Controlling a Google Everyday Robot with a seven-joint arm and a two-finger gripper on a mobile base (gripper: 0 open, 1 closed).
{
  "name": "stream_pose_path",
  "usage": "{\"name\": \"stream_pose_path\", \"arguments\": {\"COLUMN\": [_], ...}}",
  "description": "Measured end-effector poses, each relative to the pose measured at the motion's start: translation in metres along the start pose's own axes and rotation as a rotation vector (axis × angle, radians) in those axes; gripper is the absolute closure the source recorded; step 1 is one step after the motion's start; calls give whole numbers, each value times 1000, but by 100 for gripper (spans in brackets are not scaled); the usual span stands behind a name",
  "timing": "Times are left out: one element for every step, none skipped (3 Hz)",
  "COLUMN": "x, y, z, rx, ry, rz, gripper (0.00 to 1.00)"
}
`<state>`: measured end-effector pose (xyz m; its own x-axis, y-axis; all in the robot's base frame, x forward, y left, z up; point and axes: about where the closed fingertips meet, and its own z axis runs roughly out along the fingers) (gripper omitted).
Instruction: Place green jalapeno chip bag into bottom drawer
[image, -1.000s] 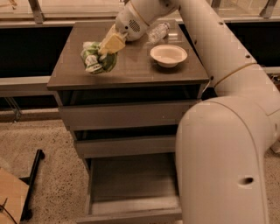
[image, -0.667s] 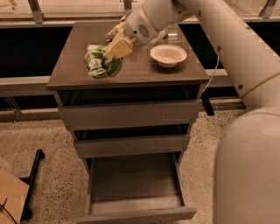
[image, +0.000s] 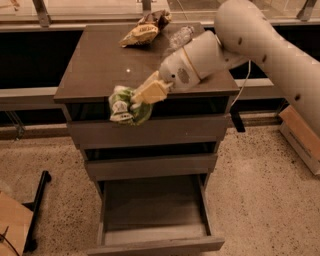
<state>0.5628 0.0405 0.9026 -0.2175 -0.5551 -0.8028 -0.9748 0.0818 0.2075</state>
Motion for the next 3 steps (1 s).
{"name": "stream_pose_path", "arguments": {"x": [56, 135, 217], "y": [20, 37, 51], "z": [21, 64, 112], "rx": [-31, -86, -133], "ry": [-18, 8, 43], "rz": [130, 278, 389], "gripper": [100, 100, 100]}}
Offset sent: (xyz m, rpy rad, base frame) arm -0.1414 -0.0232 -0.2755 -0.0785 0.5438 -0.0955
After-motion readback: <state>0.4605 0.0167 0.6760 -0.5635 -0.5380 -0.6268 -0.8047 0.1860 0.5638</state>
